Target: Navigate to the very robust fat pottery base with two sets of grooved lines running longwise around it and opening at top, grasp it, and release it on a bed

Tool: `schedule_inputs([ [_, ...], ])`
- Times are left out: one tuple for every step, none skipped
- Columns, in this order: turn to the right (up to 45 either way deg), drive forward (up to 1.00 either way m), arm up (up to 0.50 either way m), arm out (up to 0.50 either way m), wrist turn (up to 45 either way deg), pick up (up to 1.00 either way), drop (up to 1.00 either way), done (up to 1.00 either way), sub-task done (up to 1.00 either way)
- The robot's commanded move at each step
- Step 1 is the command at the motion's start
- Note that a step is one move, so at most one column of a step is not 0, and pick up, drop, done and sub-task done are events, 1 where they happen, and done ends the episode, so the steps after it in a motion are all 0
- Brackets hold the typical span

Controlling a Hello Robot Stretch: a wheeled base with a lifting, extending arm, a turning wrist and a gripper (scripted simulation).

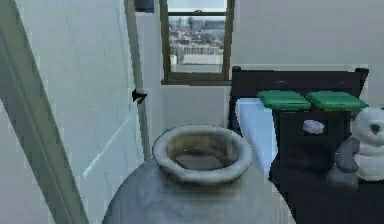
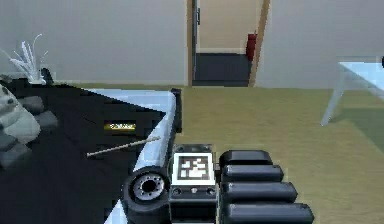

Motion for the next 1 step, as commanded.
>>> schedule_inputs([
  [0.0, 1.0, 0.0, 0.0, 0.0, 0.0, 0.0, 0.0, 0.0],
])
